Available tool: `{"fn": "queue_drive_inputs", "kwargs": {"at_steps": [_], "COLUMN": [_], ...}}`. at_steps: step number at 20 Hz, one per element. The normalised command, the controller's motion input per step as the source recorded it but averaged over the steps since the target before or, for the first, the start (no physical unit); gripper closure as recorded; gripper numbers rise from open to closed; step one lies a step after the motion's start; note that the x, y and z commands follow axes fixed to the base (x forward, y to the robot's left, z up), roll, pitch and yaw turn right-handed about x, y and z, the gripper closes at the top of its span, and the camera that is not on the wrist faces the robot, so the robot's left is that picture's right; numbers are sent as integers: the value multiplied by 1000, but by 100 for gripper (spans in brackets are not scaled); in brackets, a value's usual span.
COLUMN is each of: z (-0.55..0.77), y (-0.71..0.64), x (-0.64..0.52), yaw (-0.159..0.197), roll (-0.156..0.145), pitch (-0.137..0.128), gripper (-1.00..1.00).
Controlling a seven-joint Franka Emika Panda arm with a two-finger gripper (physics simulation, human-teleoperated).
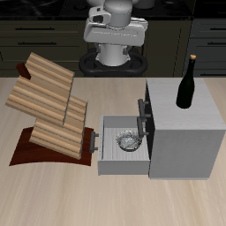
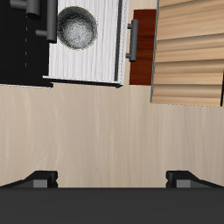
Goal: Place the wine bottle on the top layer of the wine rack
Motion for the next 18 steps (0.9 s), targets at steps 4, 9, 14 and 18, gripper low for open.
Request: {"fn": "queue_drive_inputs", "kwargs": {"at_steps": [4,9,14,18], "z": [160,183,197,120], "y": [539,424,515,433], "x": [-62,-70,-124,-55], "yaw": [53,1,-5,-16], "roll": [-73,16,54,80], "pitch": [-62,-21,-20,-3], "gripper": [-100,-100,-100,-100]}}
